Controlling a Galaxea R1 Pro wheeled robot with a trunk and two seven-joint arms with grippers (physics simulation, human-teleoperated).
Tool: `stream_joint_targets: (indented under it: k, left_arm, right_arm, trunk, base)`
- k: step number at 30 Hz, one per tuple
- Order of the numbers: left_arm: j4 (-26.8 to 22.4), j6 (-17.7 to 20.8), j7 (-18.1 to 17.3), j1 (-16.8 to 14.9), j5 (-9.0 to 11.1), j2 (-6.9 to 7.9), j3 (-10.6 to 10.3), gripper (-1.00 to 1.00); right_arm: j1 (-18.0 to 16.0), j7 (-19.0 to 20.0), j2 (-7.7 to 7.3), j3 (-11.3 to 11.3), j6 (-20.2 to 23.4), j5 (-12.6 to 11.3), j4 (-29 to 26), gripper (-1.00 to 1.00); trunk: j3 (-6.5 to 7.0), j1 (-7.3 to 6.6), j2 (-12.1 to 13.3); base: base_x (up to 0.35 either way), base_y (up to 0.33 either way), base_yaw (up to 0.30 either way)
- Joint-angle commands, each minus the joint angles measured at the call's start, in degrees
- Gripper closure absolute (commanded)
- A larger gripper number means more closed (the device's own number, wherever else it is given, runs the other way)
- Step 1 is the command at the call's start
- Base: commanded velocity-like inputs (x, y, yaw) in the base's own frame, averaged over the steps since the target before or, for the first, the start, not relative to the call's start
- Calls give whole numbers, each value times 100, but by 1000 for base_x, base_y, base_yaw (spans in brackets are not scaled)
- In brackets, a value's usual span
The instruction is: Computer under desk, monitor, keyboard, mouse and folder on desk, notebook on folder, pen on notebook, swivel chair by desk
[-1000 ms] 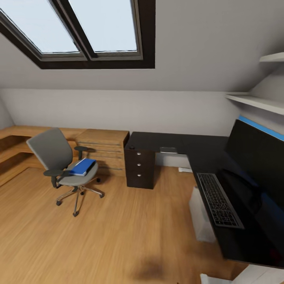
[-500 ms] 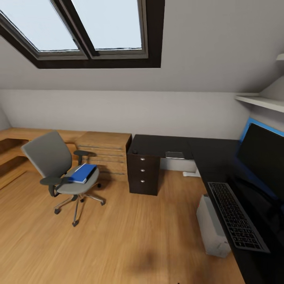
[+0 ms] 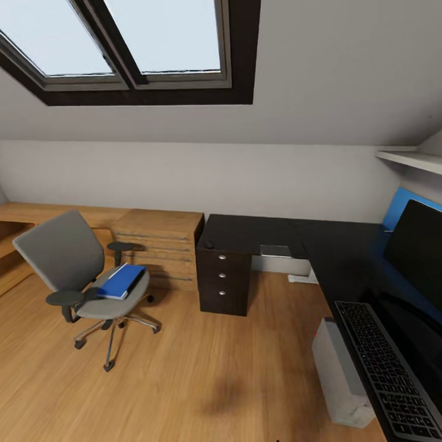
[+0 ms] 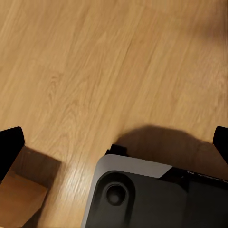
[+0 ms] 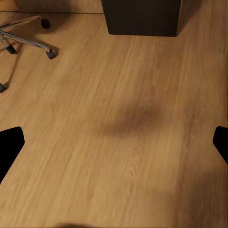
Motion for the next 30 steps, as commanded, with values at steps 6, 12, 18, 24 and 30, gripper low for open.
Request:
stream_joint_targets:
  k: [6, 12, 18, 24, 30]
  left_arm:
    - [-11, -21, 46, -1, 53, 10, -49, -100]
    - [-11, -18, 46, -1, 52, 10, -50, -100]
    - [-11, -16, 46, -1, 57, 10, -50, -100]
    - [-11, -16, 46, -1, 60, 10, -48, -100]
    - [-11, -24, 46, -1, 60, 10, -46, -100]
  right_arm:
    - [-6, 4, 7, 56, -120, -54, 5, -100]
    - [-6, 4, 9, 59, -681, -42, 9, -100]
    - [-7, 4, 9, 74, -753, -52, 78, -100]
    - [-7, 4, 14, 77, -770, -52, 126, -100]
    - [-5, 4, 22, 84, -773, -57, 159, -100]
  trunk:
    - [-9, 6, -8]
    - [-18, 6, -8]
    - [-22, 6, -8]
    - [19, 6, -8]
    - [73, 6, -8]
  base:
    - [333, 0, 0]
    - [333, 0, 0]
    - [333, 0, 0]
    - [332, -11, 0]
    - [198, -71, 48]
